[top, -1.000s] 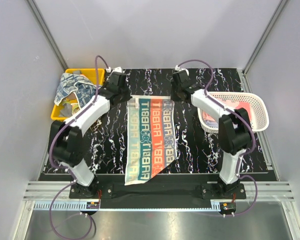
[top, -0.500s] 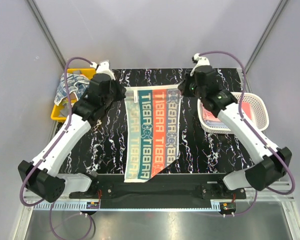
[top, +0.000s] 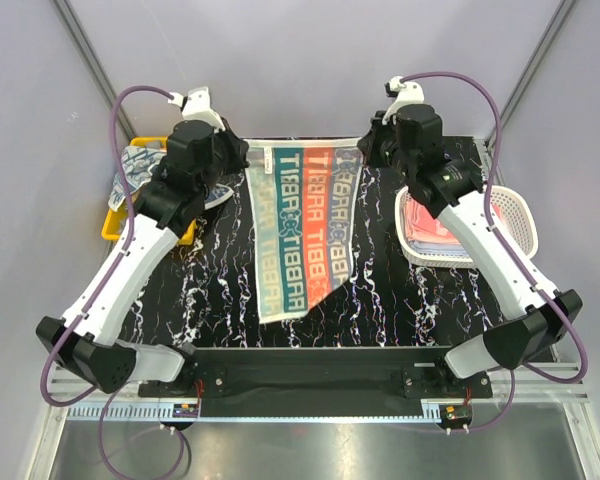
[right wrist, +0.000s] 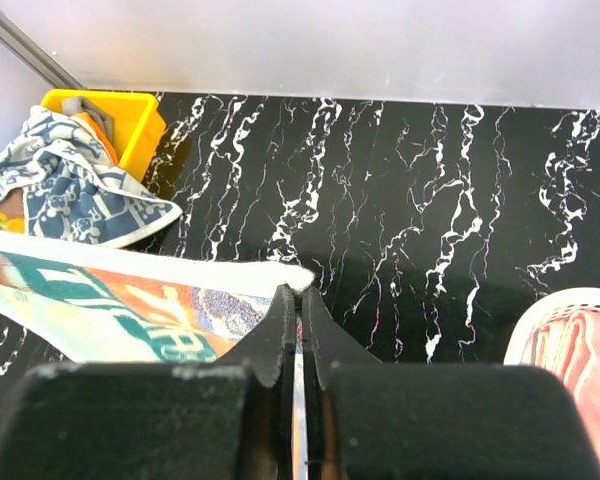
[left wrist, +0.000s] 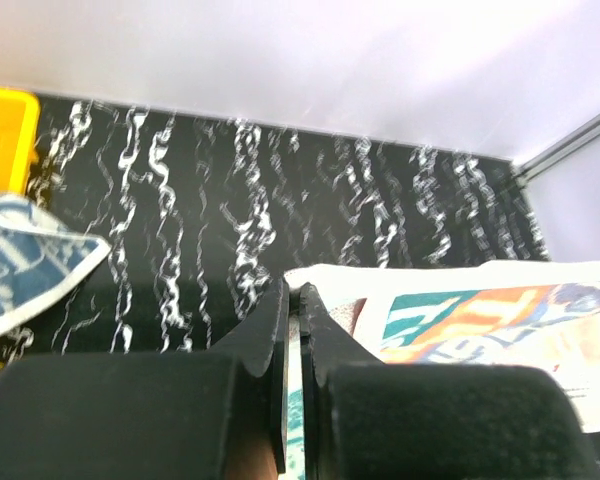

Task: Fold and stack the towels
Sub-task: Flatten out the crumpled towel, then fold the towel

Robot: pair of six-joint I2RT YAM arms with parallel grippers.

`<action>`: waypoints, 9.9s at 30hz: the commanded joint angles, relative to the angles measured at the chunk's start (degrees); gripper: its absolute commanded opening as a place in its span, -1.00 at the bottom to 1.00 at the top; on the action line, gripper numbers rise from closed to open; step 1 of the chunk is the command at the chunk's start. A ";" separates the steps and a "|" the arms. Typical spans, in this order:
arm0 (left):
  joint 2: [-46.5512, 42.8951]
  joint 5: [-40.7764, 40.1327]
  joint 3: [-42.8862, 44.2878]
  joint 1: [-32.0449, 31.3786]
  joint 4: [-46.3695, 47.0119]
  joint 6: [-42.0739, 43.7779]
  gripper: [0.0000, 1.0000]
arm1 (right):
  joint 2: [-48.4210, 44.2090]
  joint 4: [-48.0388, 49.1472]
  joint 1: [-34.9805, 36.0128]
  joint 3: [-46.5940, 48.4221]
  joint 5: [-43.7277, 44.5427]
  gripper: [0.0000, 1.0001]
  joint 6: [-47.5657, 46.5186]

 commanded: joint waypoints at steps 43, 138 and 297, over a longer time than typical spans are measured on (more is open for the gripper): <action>36.75 17.58 32.13 15.53 3.29 -1.04 -1.00 | 35.94 1.65 -13.60 32.83 -12.36 -1.00 1.20; 19.04 19.61 -15.56 15.02 18.32 -7.63 -1.00 | 21.04 15.79 -10.88 -9.58 -20.54 -1.00 6.47; 36.60 3.88 -8.63 7.72 -2.51 -3.50 -0.34 | 33.23 3.23 0.47 -9.60 1.35 -0.03 7.01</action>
